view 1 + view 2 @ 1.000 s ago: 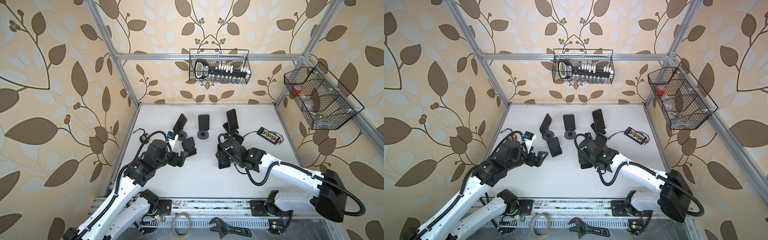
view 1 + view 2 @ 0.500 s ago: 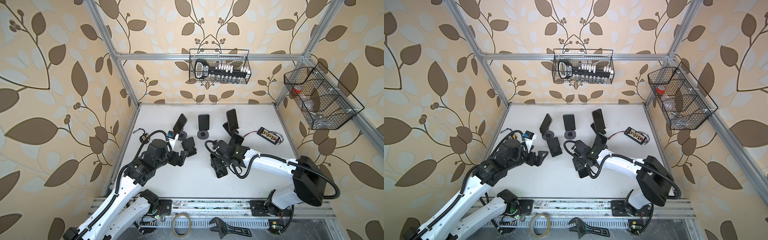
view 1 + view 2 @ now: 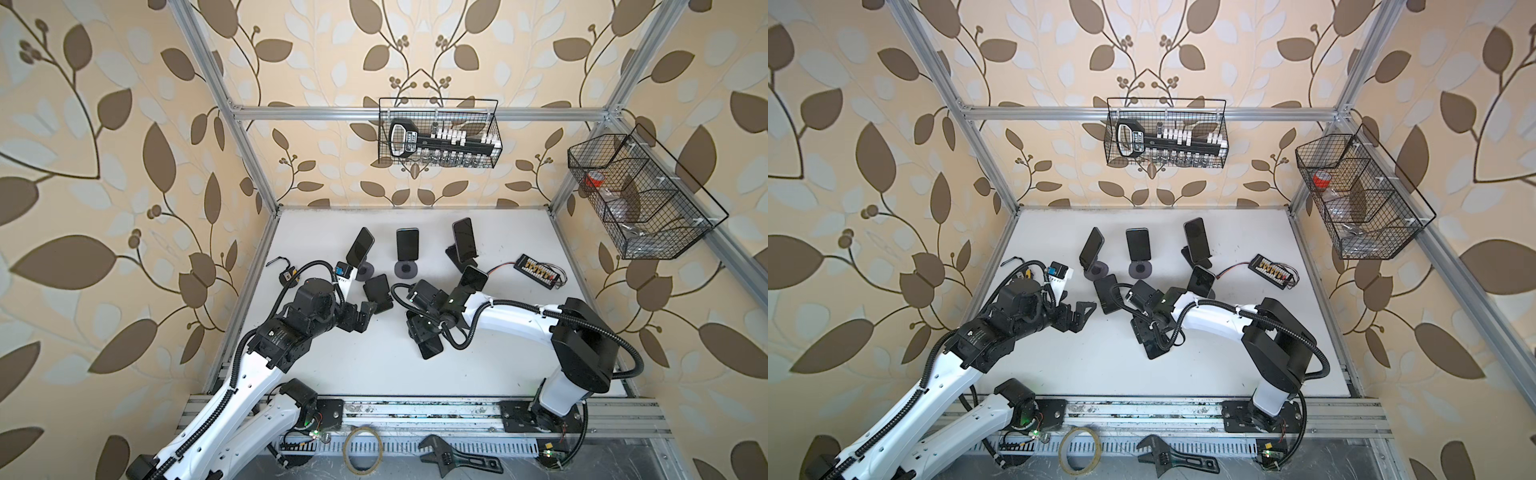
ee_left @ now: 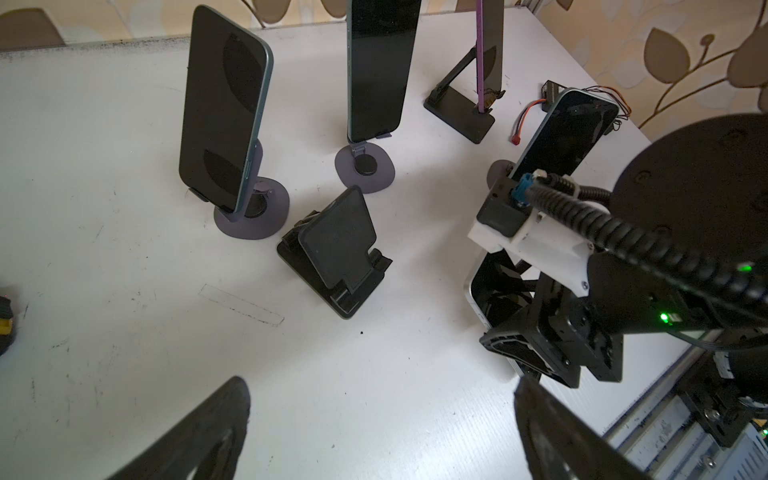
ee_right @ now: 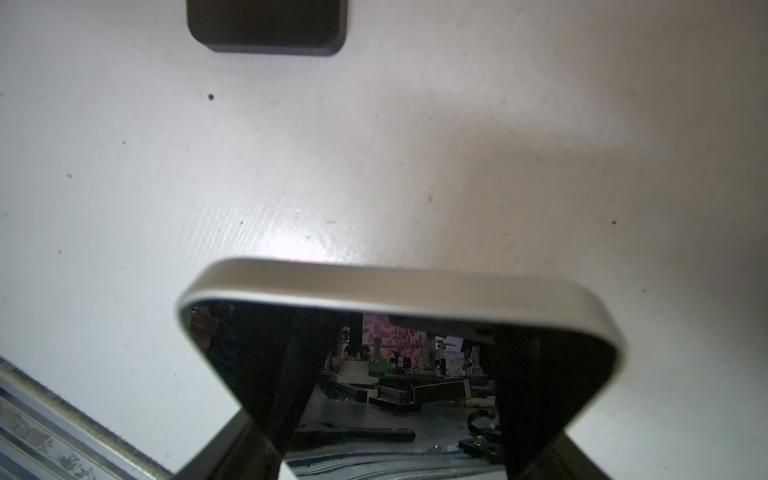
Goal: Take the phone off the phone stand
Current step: 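Carry the silver phone toward the robot and lower it near the table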
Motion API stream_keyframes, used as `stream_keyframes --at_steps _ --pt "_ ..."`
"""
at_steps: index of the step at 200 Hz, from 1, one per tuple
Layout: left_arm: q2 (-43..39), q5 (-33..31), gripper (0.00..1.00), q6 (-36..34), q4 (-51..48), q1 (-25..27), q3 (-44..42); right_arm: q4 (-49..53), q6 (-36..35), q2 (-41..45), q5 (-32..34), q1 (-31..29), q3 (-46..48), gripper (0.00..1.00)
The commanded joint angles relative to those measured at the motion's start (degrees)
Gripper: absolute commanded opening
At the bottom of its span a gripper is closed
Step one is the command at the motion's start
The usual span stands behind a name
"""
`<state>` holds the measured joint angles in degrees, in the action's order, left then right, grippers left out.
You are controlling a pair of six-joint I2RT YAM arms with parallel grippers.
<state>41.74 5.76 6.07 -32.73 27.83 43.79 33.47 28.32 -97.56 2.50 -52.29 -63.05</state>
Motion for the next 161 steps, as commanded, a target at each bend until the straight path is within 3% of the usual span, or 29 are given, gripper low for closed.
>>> stream_keyframes --at_steps 1,161 --pt "-0.69 -0.39 0.99 -0.88 0.91 0.64 -0.01 2.05 0.56 -1.18 -0.68 -0.16 -2.91 0.60" --pt "-0.78 -0.22 0.99 -0.53 0.76 0.55 -0.10 5.05 0.44 -5.01 -1.51 0.58 -5.51 0.62"
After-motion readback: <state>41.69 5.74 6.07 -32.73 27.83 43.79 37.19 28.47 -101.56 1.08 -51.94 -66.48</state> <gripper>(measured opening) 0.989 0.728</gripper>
